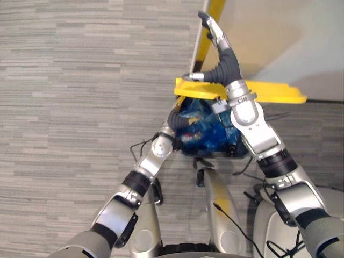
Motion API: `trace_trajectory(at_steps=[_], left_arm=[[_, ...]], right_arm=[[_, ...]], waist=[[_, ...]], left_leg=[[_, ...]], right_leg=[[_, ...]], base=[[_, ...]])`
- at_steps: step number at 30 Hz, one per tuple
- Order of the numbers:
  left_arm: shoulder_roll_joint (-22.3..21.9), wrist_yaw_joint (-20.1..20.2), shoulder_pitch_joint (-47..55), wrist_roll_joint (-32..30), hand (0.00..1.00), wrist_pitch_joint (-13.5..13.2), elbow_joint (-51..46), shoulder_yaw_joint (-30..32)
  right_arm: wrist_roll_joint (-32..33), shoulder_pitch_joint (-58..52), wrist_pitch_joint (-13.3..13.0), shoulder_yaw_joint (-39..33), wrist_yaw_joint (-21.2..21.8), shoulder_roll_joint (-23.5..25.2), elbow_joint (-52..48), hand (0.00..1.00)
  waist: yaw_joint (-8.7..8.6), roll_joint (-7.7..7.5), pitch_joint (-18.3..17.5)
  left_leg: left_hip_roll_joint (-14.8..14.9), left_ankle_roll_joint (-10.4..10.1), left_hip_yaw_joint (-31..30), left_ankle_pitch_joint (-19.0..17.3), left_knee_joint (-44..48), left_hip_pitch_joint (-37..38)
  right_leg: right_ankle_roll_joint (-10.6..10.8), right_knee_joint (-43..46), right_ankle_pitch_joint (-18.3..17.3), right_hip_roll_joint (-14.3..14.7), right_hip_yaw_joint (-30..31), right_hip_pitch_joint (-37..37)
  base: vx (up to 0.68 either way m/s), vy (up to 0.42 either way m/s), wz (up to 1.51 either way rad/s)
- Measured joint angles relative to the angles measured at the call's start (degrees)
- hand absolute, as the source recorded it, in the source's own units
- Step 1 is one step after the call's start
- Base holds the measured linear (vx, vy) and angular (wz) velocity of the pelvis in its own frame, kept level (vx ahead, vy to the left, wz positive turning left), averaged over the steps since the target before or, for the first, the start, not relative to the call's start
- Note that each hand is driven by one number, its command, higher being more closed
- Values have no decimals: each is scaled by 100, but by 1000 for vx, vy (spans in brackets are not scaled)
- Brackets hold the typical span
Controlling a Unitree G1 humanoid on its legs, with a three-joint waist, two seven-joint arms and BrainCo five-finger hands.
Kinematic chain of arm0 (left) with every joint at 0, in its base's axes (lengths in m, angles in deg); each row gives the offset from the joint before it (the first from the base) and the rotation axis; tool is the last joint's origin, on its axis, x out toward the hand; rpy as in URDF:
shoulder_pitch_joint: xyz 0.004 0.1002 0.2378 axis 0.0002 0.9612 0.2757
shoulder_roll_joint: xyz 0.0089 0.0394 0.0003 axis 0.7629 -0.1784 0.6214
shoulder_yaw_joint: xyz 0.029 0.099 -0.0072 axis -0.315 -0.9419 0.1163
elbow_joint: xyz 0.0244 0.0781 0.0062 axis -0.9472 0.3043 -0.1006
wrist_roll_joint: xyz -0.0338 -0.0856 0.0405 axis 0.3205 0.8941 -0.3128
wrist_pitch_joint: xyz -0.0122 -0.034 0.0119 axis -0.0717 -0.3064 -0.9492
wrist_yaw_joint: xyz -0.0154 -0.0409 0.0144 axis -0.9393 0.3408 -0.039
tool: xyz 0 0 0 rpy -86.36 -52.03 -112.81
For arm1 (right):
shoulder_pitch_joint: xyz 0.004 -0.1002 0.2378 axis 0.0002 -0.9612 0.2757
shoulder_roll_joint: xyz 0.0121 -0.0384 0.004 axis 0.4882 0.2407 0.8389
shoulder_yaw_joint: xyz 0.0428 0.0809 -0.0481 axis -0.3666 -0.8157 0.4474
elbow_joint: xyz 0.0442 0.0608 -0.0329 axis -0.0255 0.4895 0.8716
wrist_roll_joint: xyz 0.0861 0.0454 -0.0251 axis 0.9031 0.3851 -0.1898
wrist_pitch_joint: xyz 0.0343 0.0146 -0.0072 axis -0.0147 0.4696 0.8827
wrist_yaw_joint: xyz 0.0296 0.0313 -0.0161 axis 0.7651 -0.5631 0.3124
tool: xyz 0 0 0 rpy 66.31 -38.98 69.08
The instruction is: Gather rubbish on tea table into small bin, then transfer packed bag to large trash can.
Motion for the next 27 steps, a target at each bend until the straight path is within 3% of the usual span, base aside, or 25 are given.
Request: trace_trajectory(at_steps=[3, 6, 7, 12, 13, 14, 15, 17, 18, 19, 20, 21, 22, 23, 27], left_arm=[[188, 241, 1233, 316, 0, -45, -102, 809], [196, 397, 2108, 469, 0, -53, -124, 1463], [193, 483, 2557, 511, 0, -52, -123, 1793], [140, 607, 3523, 514, 0, -24, -56, 2286], [90, 613, 3654, 517, 0, -17, -54, 2384], [5, 625, 3799, 567, 0, -14, -54, 2528], [-70, 665, 3877, 617, 0, -4, 0, 2671], [-101, 752, 4011, 624, 0, 29, 59, 2679], [-115, 810, 4069, 624, 0, 29, 53, 2666], [-135, 845, 4076, 624, 0, 29, 43, 2666], [-219, 867, 4030, 623, 0, 48, 33, 2659], [-309, 887, 4017, 623, 0, 65, 26, 2650], [-442, 967, 4018, 624, 0, 53, 22, 2624], [-555, 991, 4026, 623, 0, 62, 51, 2599], [-554, 988, 4007, 626, 0, 39, 73, 2502]], right_arm=[[-4, -1340, -10, -752, 209, -7, -78, 0], [-13, -2348, -20, -1073, 432, 74, -231, 0], [-18, -2787, -44, -1136, 558, 152, -313, 0], [-228, -3841, -102, -1608, 878, 362, -340, 0], [-228, -4016, -101, -1718, 899, 448, -338, 0], [-234, -4251, -106, -1781, 940, 576, -282, 0], [-268, -4396, -106, -1791, 1001, 692, -79, 0], [-433, -4636, -101, -1833, 1003, 905, 370, 0], [-491, -4809, -89, -1837, 1003, 1031, 651, 0], [-555, -4888, -84, -1840, 1003, 1077, 749, 0], [-656, -4955, -78, -1857, 1003, 1162, 961, 0], [-687, -4956, -72, -1867, 998, 1187, 1068, 0], [-763, -4935, -64, -1861, 994, 1217, 1240, 0], [-862, -4767, -68, -1864, 994, 1207, 1556, 0], [-892, -4701, 32, -1877, 983, 1208, 2298, 0]], waist=[[43, -16, -407], [95, -50, -539], [125, -131, -668], [131, -341, -798], [109, -392, -846], [87, -391, -927], [-36, -519, -1028], [-89, -461, -1195], [-86, -527, -1357], [-75, -554, -1416], [-54, -619, -1528], [-51, -526, -1603], [-8, -451, -1766], [-2, -294, -1817], [-29, -153, -2030]], left_leg=[[-73, 14, -100, -4, -150, 429], [-85, 70, -62, -39, -211, 837], [-95, 135, 36, -74, -265, 930], [-197, 197, 440, 8, -330, 1188], [-171, 244, 501, 124, -434, 1189], [-165, 273, 582, 300, -691, 1198], [-150, 263, 568, 450, -934, 1282], [-46, 188, 490, 649, -1281, 1356], [-29, 110, 440, 750, -1454, 1354], [-26, 71, 412, 767, -1455, 1305], [-12, -16, 325, 810, -1465, 1165], [36, -111, 304, 871, -1548, 1073], [-1, -134, 277, 1008, -1862, 1072], [14, -83, 178, 1239, -2192, 1090], [2, -151, 227, 1642, -2833, 1333]], right_leg=[[139, 109, -196, -76, -69, 388], [231, 86, -270, -73, -42, 755], [266, 68, -257, -77, 55, 769], [408, -157, 16, -87, 331, 848], [553, -303, 44, -104, 363, 856], [419, 155, 20, -216, 273, 664], [200, 1179, -138, -276, 270, 569], [78, 2138, -391, -295, 255, 825], [89, 2305, -450, -419, 274, 1206], [231, 2146, -656, -465, 297, 1426], [446, 1484, -914, -324, 183, 1634], [504, 1034, -974, -202, 129, 1775], [247, 193, -1017, -30, 96, 1922], [142, -198, -787, 107, 88, 1968], [112, -516, -583, 205, 122, 1987]], base=[[-7, 0, 23], [-20, 3, -3], [-64, 1, -29], [-73, 37, -35], [-141, 13, -31], [-149, -37, -19], [-114, -64, -8], [-62, -137, 8], [-23, -157, 9], [-7, -251, 2], [-10, -144, 0], [24, -204, -24], [12, -88, -38], [-24, -102, -41], [-18, -26, -9]])
